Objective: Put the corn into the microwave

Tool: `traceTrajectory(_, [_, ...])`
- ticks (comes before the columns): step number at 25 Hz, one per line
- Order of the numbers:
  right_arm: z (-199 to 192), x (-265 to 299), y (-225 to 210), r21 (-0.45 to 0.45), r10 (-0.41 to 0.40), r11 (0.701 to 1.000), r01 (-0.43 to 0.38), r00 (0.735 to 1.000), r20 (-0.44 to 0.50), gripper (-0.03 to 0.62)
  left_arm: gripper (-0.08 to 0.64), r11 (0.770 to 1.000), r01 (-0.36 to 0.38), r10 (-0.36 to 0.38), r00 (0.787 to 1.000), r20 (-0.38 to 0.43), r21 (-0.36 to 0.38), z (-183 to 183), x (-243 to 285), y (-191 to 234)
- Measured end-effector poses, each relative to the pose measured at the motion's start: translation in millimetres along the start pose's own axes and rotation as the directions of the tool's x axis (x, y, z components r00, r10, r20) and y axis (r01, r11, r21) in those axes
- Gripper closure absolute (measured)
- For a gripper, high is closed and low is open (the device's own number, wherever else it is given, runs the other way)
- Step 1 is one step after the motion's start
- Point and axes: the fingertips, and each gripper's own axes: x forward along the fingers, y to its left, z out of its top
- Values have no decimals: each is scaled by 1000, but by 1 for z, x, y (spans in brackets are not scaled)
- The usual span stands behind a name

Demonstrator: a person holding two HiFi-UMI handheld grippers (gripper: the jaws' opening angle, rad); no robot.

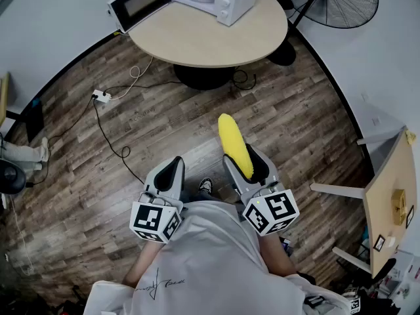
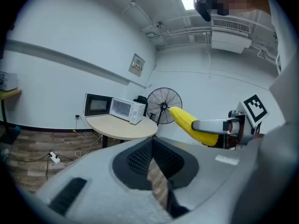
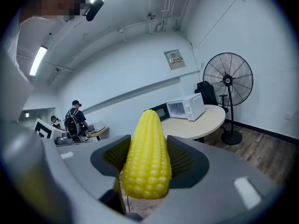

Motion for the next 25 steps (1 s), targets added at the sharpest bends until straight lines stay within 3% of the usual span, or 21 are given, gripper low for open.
traceTrajectory(10, [-2, 0, -10, 4, 8, 1000, -8, 1000, 7, 334, 572, 1000, 29, -29, 999, -20, 12, -4, 14, -13])
traceTrajectory(25, [8, 29, -24, 69, 24, 997, -25, 1000, 14, 334, 572, 999, 34, -35, 999, -28, -10, 4, 35, 4])
